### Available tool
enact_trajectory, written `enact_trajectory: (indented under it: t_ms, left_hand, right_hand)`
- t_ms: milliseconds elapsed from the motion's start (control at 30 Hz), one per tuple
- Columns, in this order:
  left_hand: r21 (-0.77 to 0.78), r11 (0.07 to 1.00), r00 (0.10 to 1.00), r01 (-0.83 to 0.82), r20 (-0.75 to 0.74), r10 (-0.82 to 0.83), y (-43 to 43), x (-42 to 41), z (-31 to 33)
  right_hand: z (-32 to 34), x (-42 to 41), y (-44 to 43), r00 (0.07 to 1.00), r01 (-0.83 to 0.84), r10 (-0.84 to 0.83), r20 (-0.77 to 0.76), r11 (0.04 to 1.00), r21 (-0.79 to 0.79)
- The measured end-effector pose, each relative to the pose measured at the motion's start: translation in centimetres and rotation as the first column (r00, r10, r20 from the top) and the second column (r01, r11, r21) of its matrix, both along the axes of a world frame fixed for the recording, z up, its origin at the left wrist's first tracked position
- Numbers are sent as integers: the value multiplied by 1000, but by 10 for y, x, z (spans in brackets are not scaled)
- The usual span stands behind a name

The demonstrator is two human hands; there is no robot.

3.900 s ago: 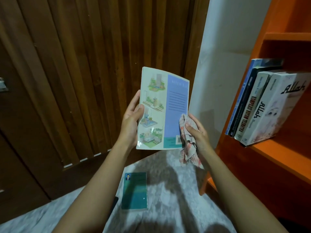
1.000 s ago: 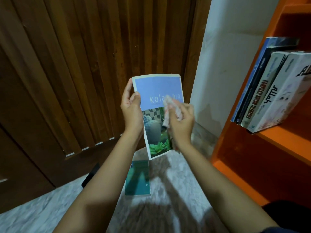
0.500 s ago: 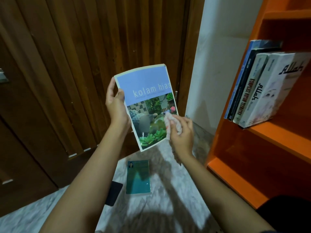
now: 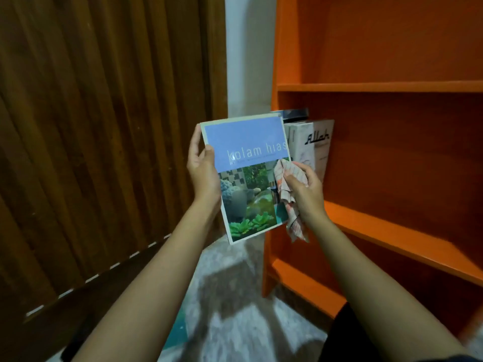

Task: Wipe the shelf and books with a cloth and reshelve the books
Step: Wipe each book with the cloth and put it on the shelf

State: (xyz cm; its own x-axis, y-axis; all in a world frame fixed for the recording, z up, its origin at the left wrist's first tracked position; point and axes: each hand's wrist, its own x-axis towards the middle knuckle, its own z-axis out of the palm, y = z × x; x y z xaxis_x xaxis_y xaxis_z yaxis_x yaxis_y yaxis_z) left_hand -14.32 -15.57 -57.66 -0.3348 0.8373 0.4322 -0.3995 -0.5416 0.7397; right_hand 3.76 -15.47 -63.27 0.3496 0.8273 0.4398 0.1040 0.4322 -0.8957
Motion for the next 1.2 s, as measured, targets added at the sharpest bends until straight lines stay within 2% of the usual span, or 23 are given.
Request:
enact_trajectory:
  t_ms: [167,267,433,533,633,833,967,1200]
  left_hand:
    - [75,997,986,20,-165,-7,-4,81,-5]
    - [110,993,955,43,-297,-9,0,113,-15]
    - [200,977,811,68,-582,63,25,149,-30]
    - [220,975,727,22,-673,135,49,157,-38]
    - [233,972,663,-44,-720,203,71,162,-48]
    - [331,940,557,-86,-766,321,94,166,-58]
    - [355,928,578,-111,-737,351,100,169,-58]
    - [365,922,624,-128,-693,361,110,172,-63]
  right_hand:
    - [-14,63,-15,969,248,-248,-3,967,62]
    - [-21,87,-10,942,334,-332,-46,940,62]
    - [-30,116,25,930,365,-363,-52,931,27]
    - [-37,124,51,939,337,-336,-67,942,-1]
    - [-48,129,75,957,271,-274,-93,962,-44]
    - [-50,136,103,966,226,-218,-140,973,41]
    - [-46,139,118,949,248,-237,-208,968,29]
    - [-47,132,135,957,203,-200,-212,979,-8]
